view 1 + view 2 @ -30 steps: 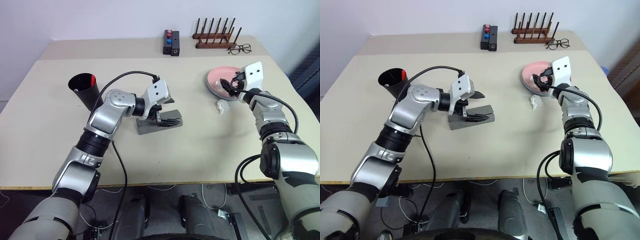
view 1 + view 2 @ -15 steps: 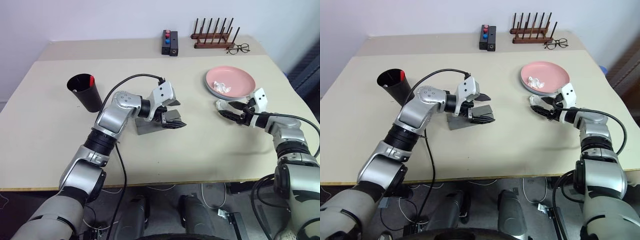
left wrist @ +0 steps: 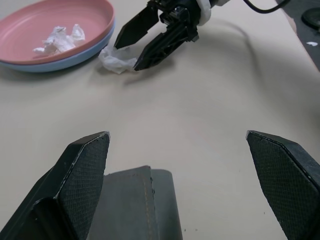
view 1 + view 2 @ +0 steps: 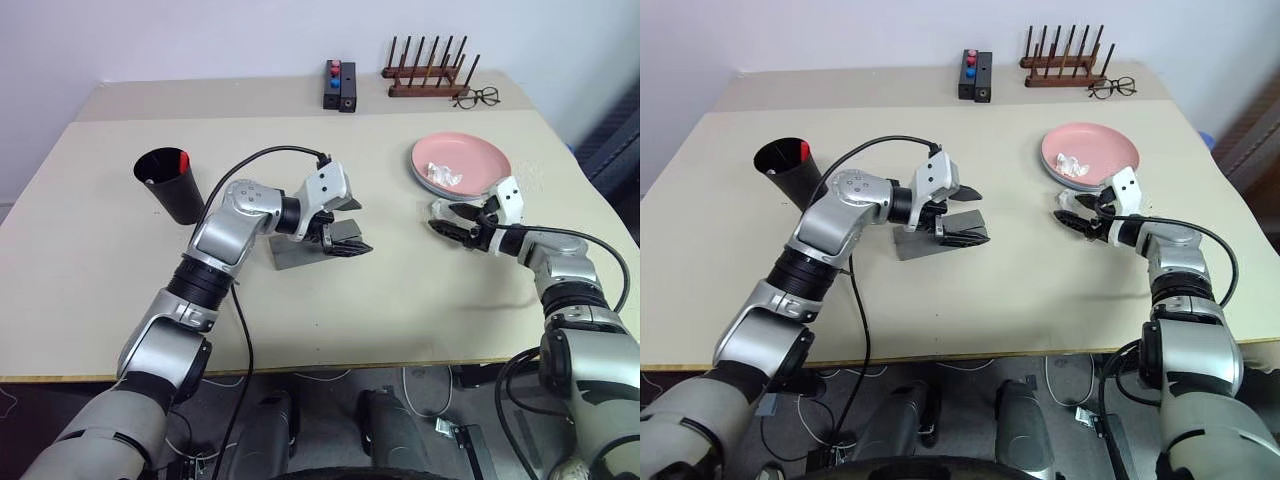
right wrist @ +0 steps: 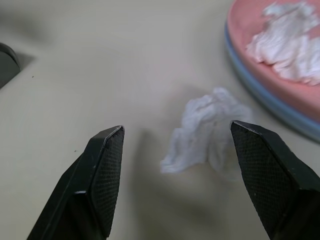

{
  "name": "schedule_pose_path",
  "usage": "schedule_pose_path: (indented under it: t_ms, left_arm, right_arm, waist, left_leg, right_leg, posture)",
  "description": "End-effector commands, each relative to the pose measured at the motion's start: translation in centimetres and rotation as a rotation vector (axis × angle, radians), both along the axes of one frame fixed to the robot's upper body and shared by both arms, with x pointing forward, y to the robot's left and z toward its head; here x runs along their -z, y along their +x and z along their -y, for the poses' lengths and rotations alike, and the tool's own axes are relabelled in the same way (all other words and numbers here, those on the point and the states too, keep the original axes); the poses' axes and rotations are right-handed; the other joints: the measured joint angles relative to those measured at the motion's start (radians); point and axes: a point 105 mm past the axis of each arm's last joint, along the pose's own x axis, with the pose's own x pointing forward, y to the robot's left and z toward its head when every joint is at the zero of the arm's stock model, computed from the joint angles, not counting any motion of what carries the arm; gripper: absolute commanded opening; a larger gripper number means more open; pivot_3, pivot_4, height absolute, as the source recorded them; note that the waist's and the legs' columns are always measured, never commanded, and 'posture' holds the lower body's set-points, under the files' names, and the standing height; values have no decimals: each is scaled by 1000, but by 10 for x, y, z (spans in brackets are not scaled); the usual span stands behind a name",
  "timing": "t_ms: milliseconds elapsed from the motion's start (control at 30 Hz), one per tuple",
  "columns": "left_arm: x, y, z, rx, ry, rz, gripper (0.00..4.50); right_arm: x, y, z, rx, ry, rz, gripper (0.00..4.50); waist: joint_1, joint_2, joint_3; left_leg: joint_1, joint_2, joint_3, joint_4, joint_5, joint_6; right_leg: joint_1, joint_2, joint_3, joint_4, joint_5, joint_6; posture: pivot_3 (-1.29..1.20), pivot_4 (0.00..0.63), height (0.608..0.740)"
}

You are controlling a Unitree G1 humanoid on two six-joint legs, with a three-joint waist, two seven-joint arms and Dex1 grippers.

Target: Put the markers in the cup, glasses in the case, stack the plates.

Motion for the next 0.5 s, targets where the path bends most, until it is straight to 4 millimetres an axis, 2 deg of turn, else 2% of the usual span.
schedule_pose_path:
  t_ms: [33,133,167,233,333,400,500]
  left_arm:
    - [-14,-2,0,11,-12,54,4500]
    - [-15,-3,-1,4,-13,55,4500]
    - [-15,-3,-2,1,-13,55,4500]
    - [-15,-4,-3,-4,-12,54,4500]
    - [-14,-5,-5,-10,-10,51,4500]
    - [-13,-5,-5,-12,-9,49,4500]
    - [-13,-5,-5,-14,-9,47,4500]
  right_arm:
    - [-13,8,-5,-2,-11,43,3418]
    - [-11,10,-8,2,-11,36,3418]
    - [-11,10,-8,6,-12,34,3193]
    - [-10,11,-9,11,-14,31,2596]
    - [-9,12,-10,12,-13,30,1161]
    - [-9,12,-10,15,-19,34,23]
    - [-7,13,-9,26,-47,45,23]
  waist:
    - [2,0,0]
    - [7,0,0]
    - [7,0,0]
    - [7,0,0]
    - [8,0,0]
    - [8,0,0]
    - [8,0,0]
  left_leg:
    - [0,0,0,0,0,0]
    - [0,0,0,0,0,0]
    - [0,0,0,0,0,0]
    - [0,0,0,0,0,0]
    - [0,0,0,0,0,0]
    - [0,0,0,0,0,0]
    - [0,0,0,0,0,0]
  right_leg:
    - [0,0,0,0,0,0]
    - [0,0,0,0,0,0]
    - [0,0,0,0,0,0]
    - [0,0,0,0,0,0]
    - [0,0,0,0,0,0]
    - [0,0,0,0,0,0]
    - [0,0,0,0,0,0]
  posture:
    - [0,150,740]
    - [0,150,740]
    - [0,150,740]
    - [0,150,740]
    - [0,150,740]
    - [0,150,740]
    - [0,150,740]
